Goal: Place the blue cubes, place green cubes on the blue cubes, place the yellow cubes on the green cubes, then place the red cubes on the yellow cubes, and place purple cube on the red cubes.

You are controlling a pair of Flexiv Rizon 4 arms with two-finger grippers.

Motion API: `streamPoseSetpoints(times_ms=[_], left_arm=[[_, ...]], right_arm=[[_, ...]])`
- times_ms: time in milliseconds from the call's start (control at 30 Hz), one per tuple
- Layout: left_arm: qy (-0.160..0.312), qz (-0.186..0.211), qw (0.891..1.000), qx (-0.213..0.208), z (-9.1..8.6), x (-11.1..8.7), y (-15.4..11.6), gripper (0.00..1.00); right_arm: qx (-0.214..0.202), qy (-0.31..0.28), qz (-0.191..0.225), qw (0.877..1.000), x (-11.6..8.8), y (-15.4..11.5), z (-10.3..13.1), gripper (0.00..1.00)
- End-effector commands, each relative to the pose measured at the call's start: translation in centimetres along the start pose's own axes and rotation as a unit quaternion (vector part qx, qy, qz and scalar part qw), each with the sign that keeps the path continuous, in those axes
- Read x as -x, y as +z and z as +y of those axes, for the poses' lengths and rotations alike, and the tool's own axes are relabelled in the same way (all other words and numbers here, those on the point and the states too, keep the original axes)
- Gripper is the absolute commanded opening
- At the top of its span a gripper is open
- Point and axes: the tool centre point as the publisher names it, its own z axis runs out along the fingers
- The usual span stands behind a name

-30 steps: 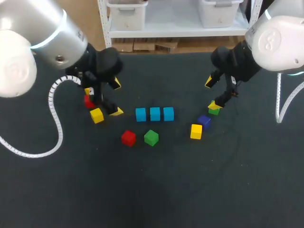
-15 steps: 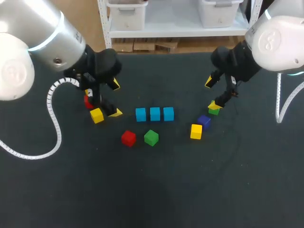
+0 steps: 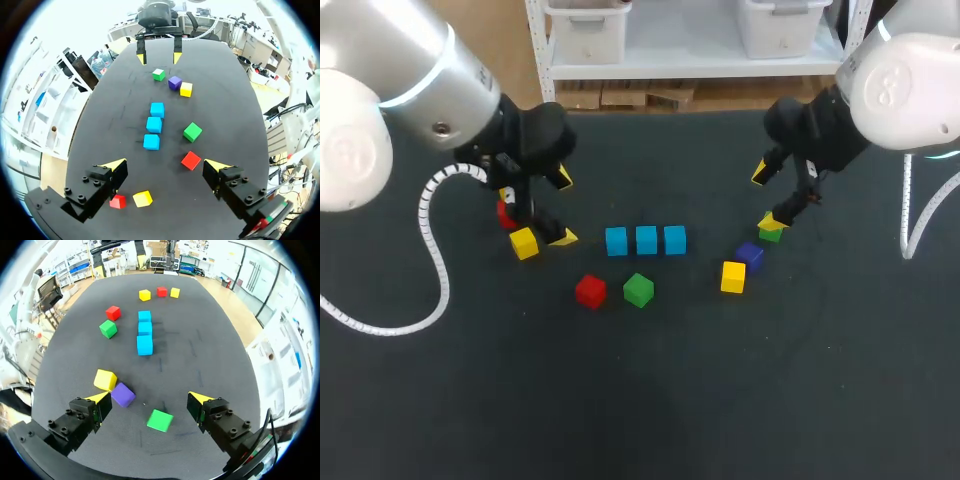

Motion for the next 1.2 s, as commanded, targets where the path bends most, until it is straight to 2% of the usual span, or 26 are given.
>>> streamPoseSetpoints(times_ms=[33,233,433,567,700,1000,1167,1200], left_arm=[[0.0,0.0,1.0,0.001,0.0,0.0,0.1,1.0],[0.0,0.0,1.0,0.001,0.0,0.0,0.1,1.0],[0.0,0.0,1.0,0.001,0.0,0.0,0.1,1.0],[0.0,0.0,1.0,0.001,0.0,0.0,0.1,1.0],[0.0,0.0,1.0,0.001,0.0,0.0,0.1,1.0],[0.0,0.0,1.0,0.001,0.0,0.0,0.1,1.0],[0.0,0.0,1.0,0.001,0.0,0.0,0.1,1.0],[0.0,0.0,1.0,0.001,0.0,0.0,0.1,1.0]], right_arm=[[0.012,-0.049,0.006,0.999,-0.5,-0.7,-1.7,1.0],[0.045,-0.168,0.033,0.984,-1.2,-2.4,-3.7,1.0],[0.104,-0.282,0.046,0.953,-2.2,-2.7,-4.4,1.0],[0.143,-0.307,0.031,0.94,-3.4,-1.9,-4.8,1.0],[0.183,-0.343,0.023,0.921,-4.3,-0.8,-4.6,1.0],[0.227,-0.414,-0.001,0.881,-4.9,0.6,-3.3,1.0],[0.238,-0.427,-0.006,0.872,-5.2,1.0,-3.2,1.0],[0.241,-0.431,-0.008,0.87,-5.3,1.1,-3.2,0.95]])
